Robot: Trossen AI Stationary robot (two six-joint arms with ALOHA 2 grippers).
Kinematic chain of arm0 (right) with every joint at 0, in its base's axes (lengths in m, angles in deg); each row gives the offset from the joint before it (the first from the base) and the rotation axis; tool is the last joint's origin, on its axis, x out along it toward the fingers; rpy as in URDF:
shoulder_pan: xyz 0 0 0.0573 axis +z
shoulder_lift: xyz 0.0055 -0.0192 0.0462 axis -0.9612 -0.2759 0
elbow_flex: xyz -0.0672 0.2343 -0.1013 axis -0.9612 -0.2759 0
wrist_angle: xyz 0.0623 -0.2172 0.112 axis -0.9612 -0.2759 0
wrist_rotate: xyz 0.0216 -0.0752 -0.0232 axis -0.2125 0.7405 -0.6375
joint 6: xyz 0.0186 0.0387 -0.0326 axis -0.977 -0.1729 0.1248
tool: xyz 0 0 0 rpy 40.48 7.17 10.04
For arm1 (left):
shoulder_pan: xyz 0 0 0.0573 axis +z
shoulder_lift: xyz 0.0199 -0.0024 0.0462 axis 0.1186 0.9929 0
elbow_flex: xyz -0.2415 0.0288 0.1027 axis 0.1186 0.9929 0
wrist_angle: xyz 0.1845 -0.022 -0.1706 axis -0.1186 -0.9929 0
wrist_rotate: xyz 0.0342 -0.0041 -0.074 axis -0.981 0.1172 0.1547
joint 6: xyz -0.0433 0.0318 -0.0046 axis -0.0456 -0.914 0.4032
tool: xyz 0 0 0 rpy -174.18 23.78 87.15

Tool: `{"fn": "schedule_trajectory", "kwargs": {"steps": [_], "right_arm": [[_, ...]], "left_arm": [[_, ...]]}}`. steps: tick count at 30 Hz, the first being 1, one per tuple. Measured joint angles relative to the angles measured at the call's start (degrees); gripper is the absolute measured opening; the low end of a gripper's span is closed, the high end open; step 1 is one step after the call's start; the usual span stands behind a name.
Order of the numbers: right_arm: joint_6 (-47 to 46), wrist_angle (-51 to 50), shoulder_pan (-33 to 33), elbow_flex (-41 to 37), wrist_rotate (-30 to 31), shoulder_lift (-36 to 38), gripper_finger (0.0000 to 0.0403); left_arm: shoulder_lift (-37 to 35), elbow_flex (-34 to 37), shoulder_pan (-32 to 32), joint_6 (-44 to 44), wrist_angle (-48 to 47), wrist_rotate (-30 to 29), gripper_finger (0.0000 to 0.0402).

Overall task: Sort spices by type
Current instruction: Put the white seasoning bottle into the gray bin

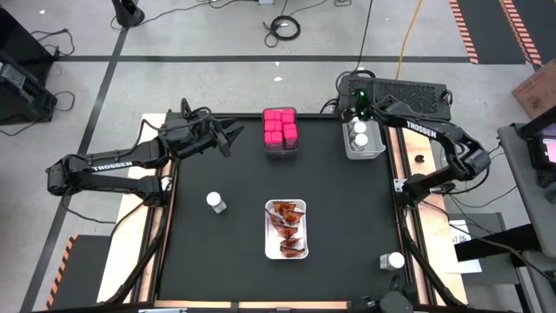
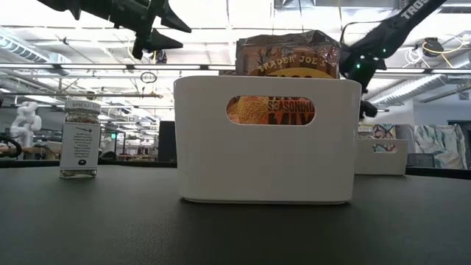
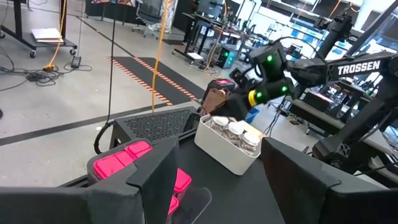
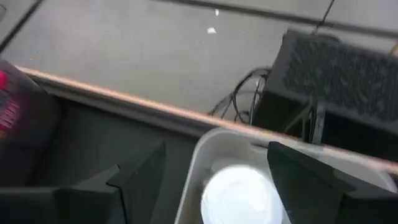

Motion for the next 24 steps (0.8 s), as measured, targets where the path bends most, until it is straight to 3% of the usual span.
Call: {"fn": "schedule_trajectory", "kwargs": {"steps": [8,10,13,18,20,22,24], "right_arm": [[0.71,-1.30,1.71,3.25,-0.72,7.37,0.0247],[1.77,-1.40,2.92,3.24,-5.76,9.79,0.0241],[4.30,-2.21,6.15,3.24,-18.23,12.75,0.0237],[7.11,-5.68,14.20,3.24,-36.62,18.17,0.0235],[9.06,-8.33,18.28,3.35,-43.83,20.84,0.0235],[10.05,-12.81,22.74,4.94,-47.84,23.01,0.0235],[11.72,-19.16,27.34,7.82,-48.03,24.47,0.0235]], "left_arm": [[0.00,0.02,0.00,1.51,-0.02,0.26,0.0231],[0.00,0.02,-0.06,1.52,-0.22,1.32,0.0231],[-0.63,-0.03,-0.04,3.22,-4.58,6.88,0.0231],[-0.83,-3.70,-0.28,7.59,-24.70,17.44,0.0231],[-0.68,-4.53,-1.13,8.29,-28.94,18.90,0.0231],[-0.64,-4.77,-1.66,8.88,-30.13,19.13,0.0231],[-0.63,-4.95,-1.70,8.94,-29.88,18.39,0.0231]]}}
